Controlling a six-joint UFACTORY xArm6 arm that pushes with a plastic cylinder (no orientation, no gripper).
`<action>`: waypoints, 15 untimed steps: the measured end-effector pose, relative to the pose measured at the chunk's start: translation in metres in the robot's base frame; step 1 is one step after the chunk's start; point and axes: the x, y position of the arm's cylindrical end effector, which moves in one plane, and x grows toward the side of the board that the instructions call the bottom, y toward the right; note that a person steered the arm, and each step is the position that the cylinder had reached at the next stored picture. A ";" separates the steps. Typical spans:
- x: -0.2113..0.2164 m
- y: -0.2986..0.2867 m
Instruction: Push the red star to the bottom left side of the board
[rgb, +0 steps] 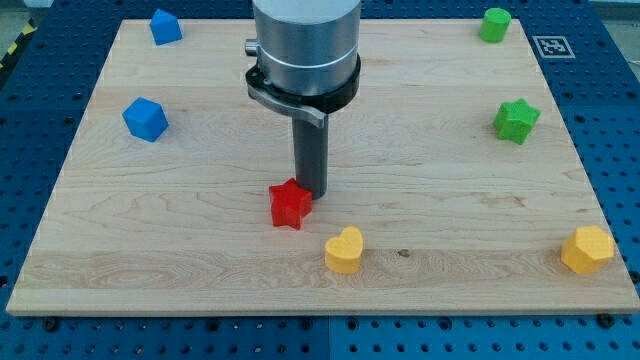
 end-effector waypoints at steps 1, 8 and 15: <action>0.011 -0.007; 0.066 -0.102; 0.083 -0.188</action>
